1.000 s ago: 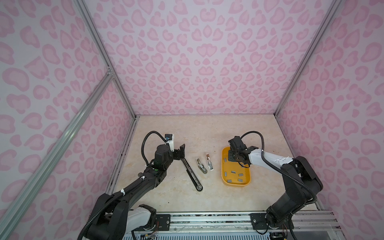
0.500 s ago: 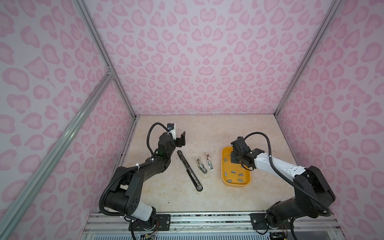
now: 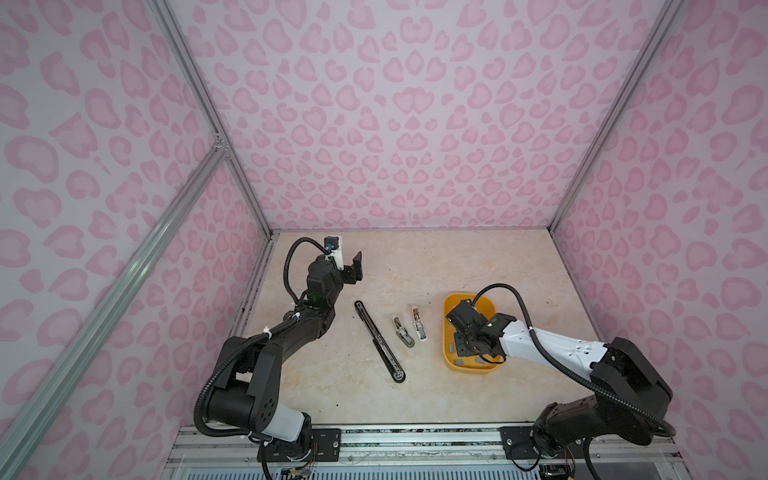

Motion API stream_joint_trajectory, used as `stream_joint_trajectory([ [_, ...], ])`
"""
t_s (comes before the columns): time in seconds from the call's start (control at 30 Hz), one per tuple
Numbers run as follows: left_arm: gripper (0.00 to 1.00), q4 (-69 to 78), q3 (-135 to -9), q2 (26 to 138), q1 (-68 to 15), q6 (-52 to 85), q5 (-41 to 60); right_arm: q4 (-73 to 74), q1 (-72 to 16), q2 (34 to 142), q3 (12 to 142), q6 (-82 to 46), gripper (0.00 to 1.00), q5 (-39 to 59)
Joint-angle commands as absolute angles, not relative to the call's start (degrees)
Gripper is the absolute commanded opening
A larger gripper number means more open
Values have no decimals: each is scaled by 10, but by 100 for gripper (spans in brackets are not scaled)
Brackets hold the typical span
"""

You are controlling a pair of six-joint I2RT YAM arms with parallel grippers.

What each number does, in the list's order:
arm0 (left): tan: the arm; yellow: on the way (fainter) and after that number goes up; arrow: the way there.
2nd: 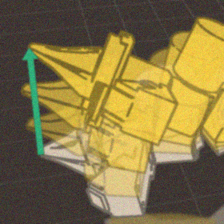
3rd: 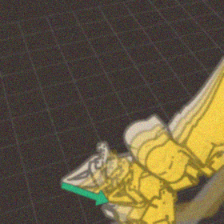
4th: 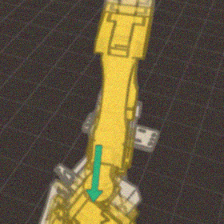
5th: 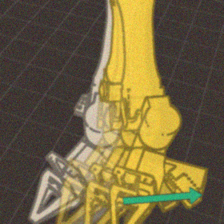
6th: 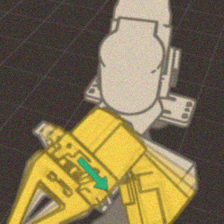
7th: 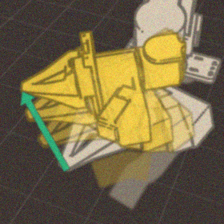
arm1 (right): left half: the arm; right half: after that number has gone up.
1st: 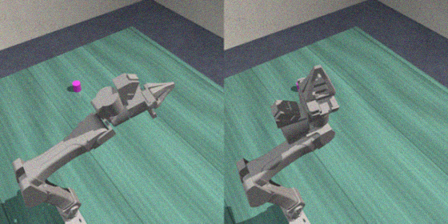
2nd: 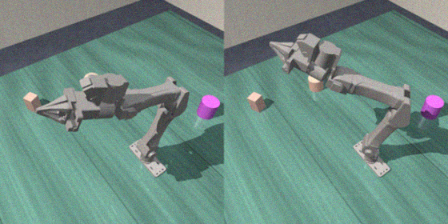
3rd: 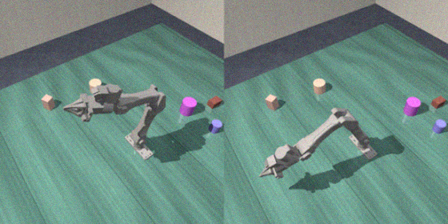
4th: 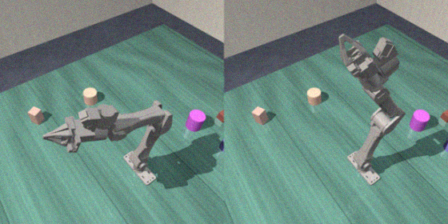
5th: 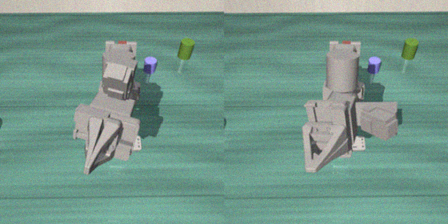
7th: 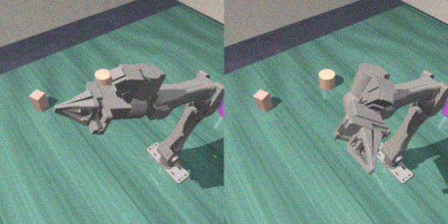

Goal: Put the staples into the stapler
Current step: 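Lower the right gripper into the yellow tray while the left arm reaches forward, then pinch a grey staple strip in the yellow tray with the right gripper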

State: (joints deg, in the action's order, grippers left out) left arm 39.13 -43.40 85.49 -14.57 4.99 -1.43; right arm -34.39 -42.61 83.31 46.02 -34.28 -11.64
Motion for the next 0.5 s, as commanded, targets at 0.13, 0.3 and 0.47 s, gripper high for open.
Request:
stream_joint_trajectory([
  [0.13,85,391,-424,816,-146,37,-3,-406,-428,811,452,-435,40,-158],
  [0.3,83,352,-404,797,-149,54,-74,-396,-416,801,433,-507,42,-125],
  [0.47,83,352,-369,761,-157,47,-105,-387,-407,793,414,-538,49,-104],
])
